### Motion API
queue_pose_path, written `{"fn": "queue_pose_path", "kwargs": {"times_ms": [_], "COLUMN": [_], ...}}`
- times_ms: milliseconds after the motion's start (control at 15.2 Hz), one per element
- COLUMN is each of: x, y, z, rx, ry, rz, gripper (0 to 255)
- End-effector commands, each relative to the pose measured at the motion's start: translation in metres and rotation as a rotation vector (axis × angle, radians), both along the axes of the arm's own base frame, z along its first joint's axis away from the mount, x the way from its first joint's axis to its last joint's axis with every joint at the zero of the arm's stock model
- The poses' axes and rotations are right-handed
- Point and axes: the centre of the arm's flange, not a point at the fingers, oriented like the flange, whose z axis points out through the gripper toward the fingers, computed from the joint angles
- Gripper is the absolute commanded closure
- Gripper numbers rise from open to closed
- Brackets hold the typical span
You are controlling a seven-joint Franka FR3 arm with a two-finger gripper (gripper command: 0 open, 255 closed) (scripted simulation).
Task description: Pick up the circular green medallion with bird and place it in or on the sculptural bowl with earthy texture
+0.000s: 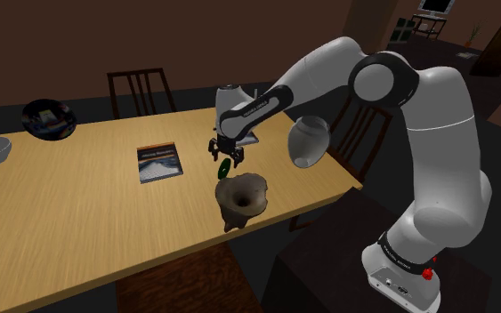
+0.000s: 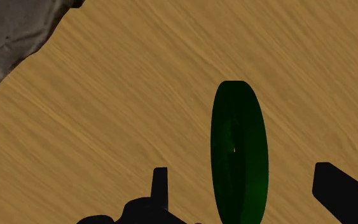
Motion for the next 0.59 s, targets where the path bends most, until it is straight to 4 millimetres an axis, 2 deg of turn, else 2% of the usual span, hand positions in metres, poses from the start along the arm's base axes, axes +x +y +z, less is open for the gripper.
{"fn": "queue_pose_path", "kwargs": {"times_ms": [0, 528], "x": [0.0004, 0.0004], "y": [0.0004, 0.0006], "z": [-0.01, -0.013], "rx": [0.0, 0.0], "ry": [0.0, 0.0], "rz": [0.0, 0.0], "gripper": [0, 0]}}
